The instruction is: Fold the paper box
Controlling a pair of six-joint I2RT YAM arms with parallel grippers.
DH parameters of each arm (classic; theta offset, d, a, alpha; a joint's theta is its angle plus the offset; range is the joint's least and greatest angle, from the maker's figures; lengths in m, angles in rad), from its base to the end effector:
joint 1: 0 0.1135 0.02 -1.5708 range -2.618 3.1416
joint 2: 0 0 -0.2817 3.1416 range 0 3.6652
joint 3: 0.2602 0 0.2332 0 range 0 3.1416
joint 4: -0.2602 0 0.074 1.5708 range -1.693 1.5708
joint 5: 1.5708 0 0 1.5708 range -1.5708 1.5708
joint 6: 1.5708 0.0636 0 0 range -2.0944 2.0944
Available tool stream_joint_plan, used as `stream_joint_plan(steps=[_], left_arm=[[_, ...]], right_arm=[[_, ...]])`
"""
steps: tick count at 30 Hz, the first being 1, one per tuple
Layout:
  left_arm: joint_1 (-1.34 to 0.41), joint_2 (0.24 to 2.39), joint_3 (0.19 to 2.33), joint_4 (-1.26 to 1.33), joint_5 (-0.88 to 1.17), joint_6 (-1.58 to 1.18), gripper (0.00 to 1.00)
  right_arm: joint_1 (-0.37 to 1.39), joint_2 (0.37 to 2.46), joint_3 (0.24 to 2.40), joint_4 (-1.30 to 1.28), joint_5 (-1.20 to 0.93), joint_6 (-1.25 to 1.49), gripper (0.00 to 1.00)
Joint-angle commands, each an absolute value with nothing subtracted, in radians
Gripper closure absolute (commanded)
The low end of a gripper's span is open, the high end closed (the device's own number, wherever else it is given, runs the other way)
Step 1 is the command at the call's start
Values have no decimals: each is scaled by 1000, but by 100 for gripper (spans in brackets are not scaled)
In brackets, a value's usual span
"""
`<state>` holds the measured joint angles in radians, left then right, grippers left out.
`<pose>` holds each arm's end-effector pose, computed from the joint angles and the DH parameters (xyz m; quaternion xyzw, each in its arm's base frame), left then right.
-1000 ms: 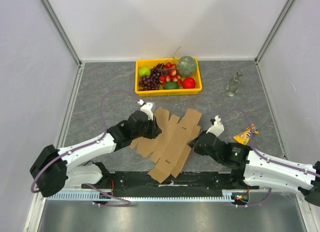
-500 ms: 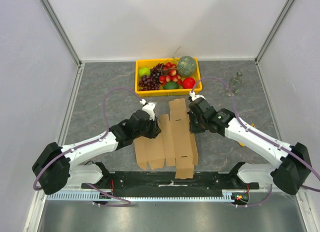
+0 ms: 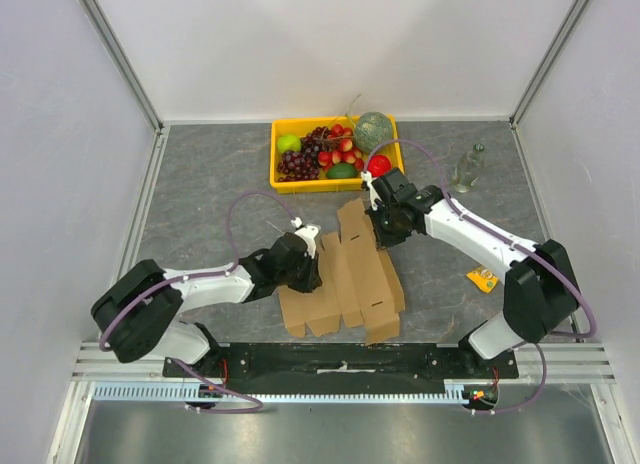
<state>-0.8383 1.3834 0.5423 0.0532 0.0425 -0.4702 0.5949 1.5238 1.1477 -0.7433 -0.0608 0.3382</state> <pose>0.1715 -0.1947 0.1648 0.1771 0.9071 -0.2477 0.2907 0.2450 0.1704 0.2442 -0.1314 0.9653 0.1271 0.1865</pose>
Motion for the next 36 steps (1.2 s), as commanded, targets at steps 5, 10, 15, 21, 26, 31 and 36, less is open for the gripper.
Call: stream_joint_plan(steps=[5, 10, 15, 21, 26, 31, 36], left_arm=[[-838, 1497, 509, 178, 90, -474, 85], [-838, 1529, 497, 204, 100, -495, 92], [-838, 1546, 492, 213, 104, -512, 97], [-839, 1554, 483, 224, 112, -522, 98], [-838, 1555, 480, 225, 106, -525, 98], [-839, 1568, 479, 230, 103, -551, 98], [-839, 1568, 468, 238, 101, -572, 98]], right_arm=[[572, 1500, 1056, -528, -126, 365, 71], [566, 1439, 916, -408, -94, 446, 54], [566, 1346, 809, -341, -13, 524, 51], [566, 1247, 695, -330, 132, 575, 44], [566, 1186, 624, -319, 175, 607, 43], [566, 1123, 554, -314, 227, 682, 44], [566, 1062, 471, -298, 249, 779, 48]])
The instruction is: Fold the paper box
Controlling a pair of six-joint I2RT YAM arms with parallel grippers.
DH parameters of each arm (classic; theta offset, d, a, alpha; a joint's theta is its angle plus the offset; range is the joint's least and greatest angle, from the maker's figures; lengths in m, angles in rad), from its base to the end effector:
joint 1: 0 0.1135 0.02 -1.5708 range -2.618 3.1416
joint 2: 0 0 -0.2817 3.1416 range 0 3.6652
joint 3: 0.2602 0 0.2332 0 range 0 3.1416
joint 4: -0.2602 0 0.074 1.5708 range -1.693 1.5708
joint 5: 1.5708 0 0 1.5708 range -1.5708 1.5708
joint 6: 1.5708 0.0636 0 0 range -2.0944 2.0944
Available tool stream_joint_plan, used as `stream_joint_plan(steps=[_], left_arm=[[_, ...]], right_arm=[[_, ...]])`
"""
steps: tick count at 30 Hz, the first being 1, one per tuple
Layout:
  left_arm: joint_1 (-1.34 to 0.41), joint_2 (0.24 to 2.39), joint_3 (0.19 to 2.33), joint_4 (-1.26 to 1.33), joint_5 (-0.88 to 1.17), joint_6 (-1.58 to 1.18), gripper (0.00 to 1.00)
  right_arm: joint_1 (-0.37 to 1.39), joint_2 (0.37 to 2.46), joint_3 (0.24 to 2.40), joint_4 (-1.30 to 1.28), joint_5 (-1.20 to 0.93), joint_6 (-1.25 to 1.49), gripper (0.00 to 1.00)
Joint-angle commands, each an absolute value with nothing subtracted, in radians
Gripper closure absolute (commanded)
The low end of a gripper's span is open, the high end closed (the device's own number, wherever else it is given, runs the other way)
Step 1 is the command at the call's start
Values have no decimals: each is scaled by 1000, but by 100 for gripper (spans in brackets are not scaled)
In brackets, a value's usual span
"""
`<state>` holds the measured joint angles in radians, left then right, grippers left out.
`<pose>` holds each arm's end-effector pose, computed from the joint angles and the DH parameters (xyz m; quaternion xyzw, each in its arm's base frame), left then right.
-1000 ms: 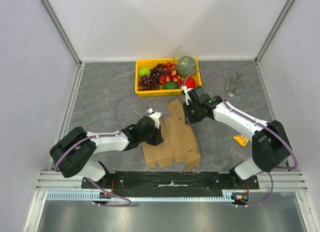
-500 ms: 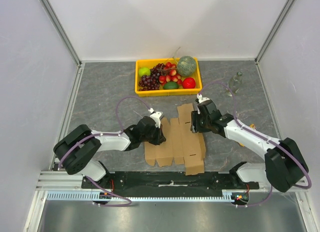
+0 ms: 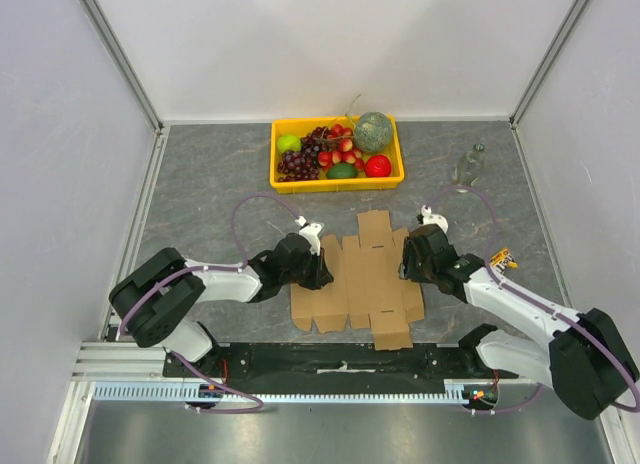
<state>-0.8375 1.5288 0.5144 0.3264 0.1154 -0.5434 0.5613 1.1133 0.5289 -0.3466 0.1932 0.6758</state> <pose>0.1847 -0.2160 0.1482 0.1566 0.8893 -0.3118 0.2956 0.1742 0.0951 0.1825 0.0844 0.9416 0.1069 0.3081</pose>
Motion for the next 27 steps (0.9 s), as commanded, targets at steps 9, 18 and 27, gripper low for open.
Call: stream_joint_plan(steps=[9, 18, 27], left_arm=[[-839, 1566, 463, 241, 101, -581, 98], [-839, 1571, 457, 253, 106, -587, 98], [-839, 1574, 457, 258, 115, -589, 98]], right_arm=[[566, 916, 302, -198, 232, 923, 50], [566, 741, 147, -57, 259, 974, 55], [566, 790, 121, 78, 235, 930, 69]])
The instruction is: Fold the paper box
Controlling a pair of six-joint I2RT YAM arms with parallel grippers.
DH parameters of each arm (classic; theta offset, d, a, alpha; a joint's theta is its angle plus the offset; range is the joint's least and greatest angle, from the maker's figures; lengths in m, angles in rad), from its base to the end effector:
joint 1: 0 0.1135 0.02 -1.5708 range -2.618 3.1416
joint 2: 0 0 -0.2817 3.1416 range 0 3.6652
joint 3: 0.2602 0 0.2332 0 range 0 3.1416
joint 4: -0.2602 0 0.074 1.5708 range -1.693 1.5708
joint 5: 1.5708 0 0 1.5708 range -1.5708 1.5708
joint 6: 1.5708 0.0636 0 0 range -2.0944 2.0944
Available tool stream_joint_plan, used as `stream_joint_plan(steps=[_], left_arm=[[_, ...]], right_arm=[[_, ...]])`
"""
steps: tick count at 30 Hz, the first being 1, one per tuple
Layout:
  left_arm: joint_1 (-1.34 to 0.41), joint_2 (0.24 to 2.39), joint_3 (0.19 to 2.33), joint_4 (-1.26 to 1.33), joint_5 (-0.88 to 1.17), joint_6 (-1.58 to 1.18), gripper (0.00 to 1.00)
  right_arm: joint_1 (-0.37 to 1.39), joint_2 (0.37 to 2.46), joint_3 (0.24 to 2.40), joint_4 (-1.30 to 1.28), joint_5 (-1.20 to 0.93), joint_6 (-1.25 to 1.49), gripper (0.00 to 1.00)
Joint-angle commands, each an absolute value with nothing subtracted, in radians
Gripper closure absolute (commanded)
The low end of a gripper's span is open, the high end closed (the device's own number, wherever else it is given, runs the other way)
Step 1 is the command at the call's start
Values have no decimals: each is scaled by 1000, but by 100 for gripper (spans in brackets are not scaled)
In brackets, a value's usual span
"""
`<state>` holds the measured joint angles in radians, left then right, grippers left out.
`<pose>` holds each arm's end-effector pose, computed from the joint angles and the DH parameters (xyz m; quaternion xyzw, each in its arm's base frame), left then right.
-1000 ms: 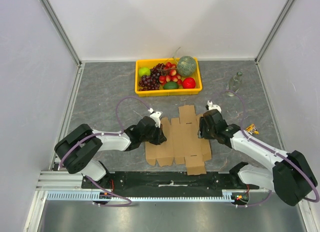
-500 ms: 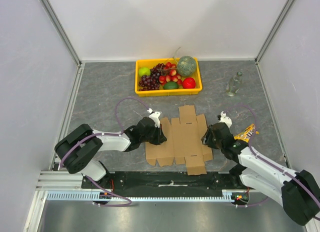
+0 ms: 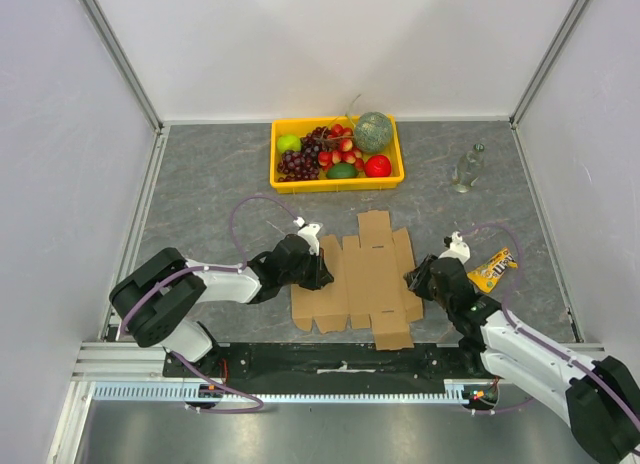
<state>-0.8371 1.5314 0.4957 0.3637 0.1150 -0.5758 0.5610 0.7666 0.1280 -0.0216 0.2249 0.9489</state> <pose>0.1839 -0.2149 0.1463 0.1419 0.8883 -0.3209 0.2963 0.1271 0.0631 0.1394 0.2204 0.8662 0.2260 0.3873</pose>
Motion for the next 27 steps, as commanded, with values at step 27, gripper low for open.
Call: stream_joint_plan(steps=[27], left_arm=[[-477, 1198, 543, 219, 273, -535, 71]], right_arm=[[564, 980, 610, -218, 52, 407, 100]])
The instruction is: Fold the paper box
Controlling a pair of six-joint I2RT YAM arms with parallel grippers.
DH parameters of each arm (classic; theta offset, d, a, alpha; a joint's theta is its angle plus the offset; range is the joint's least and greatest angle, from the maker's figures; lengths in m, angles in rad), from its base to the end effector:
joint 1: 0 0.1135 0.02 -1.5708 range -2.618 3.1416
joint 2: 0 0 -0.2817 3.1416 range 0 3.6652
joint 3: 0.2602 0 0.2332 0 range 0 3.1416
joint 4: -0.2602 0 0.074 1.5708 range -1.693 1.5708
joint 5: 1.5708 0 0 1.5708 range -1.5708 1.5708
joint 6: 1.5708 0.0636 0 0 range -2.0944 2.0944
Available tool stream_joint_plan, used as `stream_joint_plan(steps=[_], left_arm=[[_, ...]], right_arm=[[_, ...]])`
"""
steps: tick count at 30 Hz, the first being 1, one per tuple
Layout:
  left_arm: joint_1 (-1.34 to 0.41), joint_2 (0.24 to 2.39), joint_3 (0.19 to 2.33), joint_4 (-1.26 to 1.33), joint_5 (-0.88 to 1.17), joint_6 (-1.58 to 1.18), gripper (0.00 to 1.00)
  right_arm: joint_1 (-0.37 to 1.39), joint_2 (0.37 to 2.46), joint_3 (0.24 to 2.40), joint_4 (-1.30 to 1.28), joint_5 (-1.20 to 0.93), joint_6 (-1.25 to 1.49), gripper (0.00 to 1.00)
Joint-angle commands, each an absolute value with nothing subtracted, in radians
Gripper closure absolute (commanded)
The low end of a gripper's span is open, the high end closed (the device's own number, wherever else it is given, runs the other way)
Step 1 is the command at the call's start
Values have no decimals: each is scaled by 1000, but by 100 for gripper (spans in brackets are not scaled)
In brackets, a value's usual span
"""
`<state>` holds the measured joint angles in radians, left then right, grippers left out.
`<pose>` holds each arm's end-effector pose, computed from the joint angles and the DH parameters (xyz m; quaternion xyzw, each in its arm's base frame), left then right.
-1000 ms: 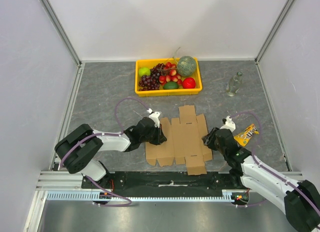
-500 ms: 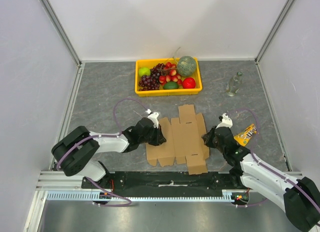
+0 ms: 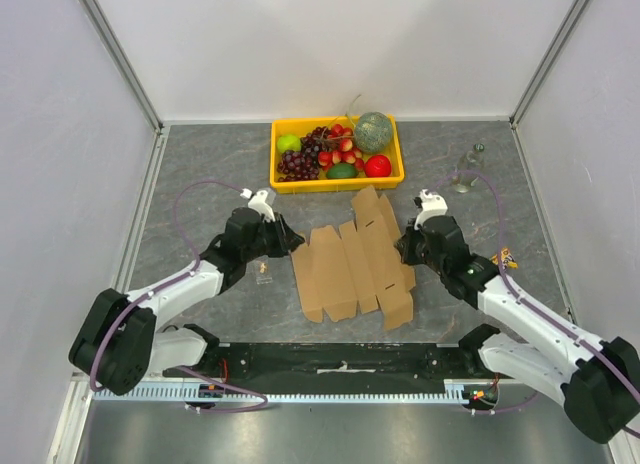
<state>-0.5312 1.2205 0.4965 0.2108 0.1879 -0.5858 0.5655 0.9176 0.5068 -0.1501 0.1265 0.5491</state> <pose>0.2102 -0.1373 0.2068 0.0239 0.8606 -0.3349 0.3830 0.1693 0.0980 0.2293 0.0234 0.8737 0.2084 0.4390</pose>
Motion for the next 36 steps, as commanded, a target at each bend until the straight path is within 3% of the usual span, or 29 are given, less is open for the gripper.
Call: stream_joint_plan(steps=[1, 10, 17, 21, 27, 36], left_arm=[[-471, 1200, 549, 212, 273, -528, 71], [-453, 1258, 601, 301, 333, -552, 73], [-453, 1393, 727, 348, 431, -560, 92], [-453, 1448, 794, 350, 459, -563, 98], [-454, 1514, 879, 336, 498, -563, 98], [-453, 1598, 969, 330, 525, -564, 98]], right_arm=[[565, 992, 635, -242, 35, 387, 100], [564, 1023, 686, -334, -66, 308, 100], [565, 1025, 681, -340, -6, 313, 100], [565, 1057, 727, -406, 104, 353, 100], [566, 976, 678, -322, 103, 364, 100], [565, 995, 663, -270, -107, 313, 100]])
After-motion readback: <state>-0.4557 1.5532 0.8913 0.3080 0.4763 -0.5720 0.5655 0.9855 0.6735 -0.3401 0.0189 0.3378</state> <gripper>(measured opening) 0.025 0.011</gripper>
